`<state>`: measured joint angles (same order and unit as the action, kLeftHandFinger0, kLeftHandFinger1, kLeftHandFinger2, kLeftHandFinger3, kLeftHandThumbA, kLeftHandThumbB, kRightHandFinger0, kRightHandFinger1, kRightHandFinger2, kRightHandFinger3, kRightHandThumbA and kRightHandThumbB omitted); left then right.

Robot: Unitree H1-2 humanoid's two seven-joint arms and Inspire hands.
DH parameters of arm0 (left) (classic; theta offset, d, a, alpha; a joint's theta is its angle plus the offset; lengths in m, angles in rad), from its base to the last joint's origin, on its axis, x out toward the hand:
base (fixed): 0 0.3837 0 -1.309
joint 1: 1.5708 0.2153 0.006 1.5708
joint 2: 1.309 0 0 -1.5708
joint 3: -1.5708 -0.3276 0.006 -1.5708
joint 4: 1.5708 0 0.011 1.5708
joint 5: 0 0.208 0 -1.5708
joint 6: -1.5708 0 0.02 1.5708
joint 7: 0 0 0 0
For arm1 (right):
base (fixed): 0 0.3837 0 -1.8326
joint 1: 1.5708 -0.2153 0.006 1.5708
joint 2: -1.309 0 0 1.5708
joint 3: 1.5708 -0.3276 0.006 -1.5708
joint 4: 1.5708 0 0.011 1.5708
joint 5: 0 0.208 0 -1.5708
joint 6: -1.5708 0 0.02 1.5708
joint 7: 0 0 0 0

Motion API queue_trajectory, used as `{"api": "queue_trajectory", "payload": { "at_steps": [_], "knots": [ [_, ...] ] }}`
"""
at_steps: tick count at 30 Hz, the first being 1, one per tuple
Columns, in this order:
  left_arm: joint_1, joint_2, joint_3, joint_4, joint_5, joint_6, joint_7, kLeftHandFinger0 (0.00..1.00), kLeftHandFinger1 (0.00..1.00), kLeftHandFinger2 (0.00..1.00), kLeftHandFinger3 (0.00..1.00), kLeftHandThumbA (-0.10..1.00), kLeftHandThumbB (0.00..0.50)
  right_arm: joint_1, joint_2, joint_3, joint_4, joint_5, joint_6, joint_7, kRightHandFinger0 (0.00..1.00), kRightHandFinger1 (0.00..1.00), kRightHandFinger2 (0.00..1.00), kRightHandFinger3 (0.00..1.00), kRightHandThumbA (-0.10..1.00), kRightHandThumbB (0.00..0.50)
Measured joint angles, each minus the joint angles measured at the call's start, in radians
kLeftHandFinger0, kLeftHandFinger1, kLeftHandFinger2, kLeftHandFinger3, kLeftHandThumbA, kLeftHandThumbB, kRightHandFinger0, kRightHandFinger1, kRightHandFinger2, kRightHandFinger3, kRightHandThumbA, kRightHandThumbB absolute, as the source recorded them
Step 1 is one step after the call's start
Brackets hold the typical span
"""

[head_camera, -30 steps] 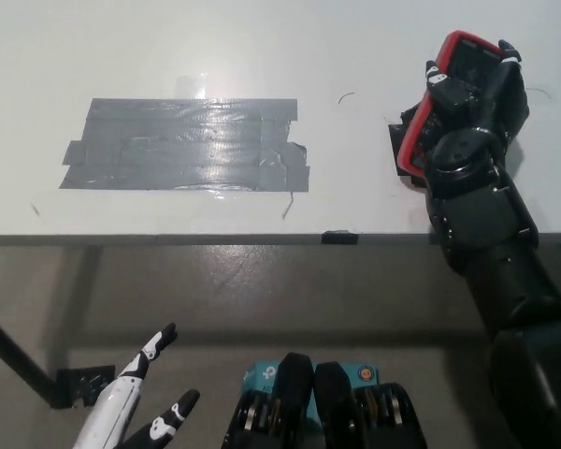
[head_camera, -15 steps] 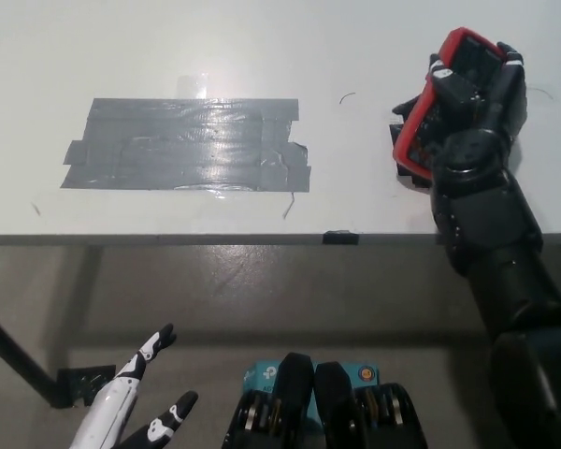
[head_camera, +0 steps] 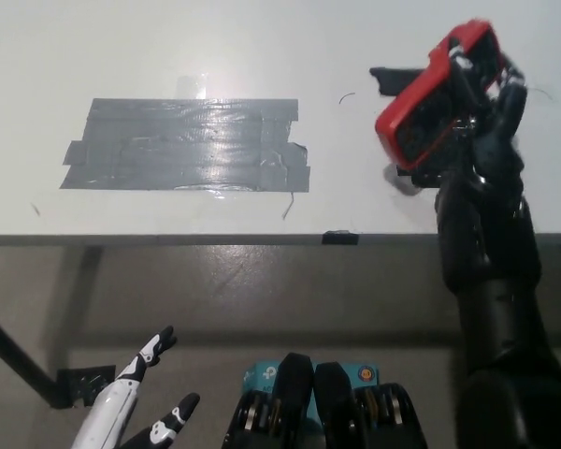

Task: The robot first picks the multimeter with right hand and then unfolds the black stand on the back of it using left hand

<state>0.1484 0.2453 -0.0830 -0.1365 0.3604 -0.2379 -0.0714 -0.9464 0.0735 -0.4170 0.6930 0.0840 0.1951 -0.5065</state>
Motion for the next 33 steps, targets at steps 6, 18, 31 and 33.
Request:
{"api": "queue_trajectory", "payload": {
  "at_steps": [6, 18, 31, 33],
  "knots": [
    [0.009, -0.003, 0.0, -0.007, -0.005, 0.0, 0.0, 1.0, 0.97, 0.96, 1.0, 0.74, 0.171, 0.105, 0.053, -0.057, -0.1, 0.133, 0.066, 0.027, 0.0, 0.32, 0.76, 1.0, -0.1, 0.116],
    [0.019, -0.027, -0.006, -0.119, -0.027, 0.001, 0.0, 0.95, 0.96, 0.99, 1.0, 0.64, 0.15, 0.279, 0.115, -0.032, -0.339, 0.363, 0.128, 0.055, 0.0, 0.24, 0.75, 0.86, -0.1, 0.122],
    [-0.062, -0.081, -0.029, -0.283, -0.045, 0.02, -0.005, 0.99, 1.0, 1.0, 1.0, 0.69, 0.15, 0.47, 0.153, 0.062, -0.576, 0.596, 0.192, 0.06, 0.0, 0.3, 0.77, 0.3, -0.1, 0.091],
    [-0.089, -0.09, -0.029, -0.299, -0.046, 0.026, -0.006, 1.0, 1.0, 1.0, 1.0, 0.69, 0.15, 0.481, 0.153, 0.077, -0.61, 0.632, 0.2, 0.06, 0.0, 0.34, 0.82, 0.34, -0.1, 0.093]
  ]
}}
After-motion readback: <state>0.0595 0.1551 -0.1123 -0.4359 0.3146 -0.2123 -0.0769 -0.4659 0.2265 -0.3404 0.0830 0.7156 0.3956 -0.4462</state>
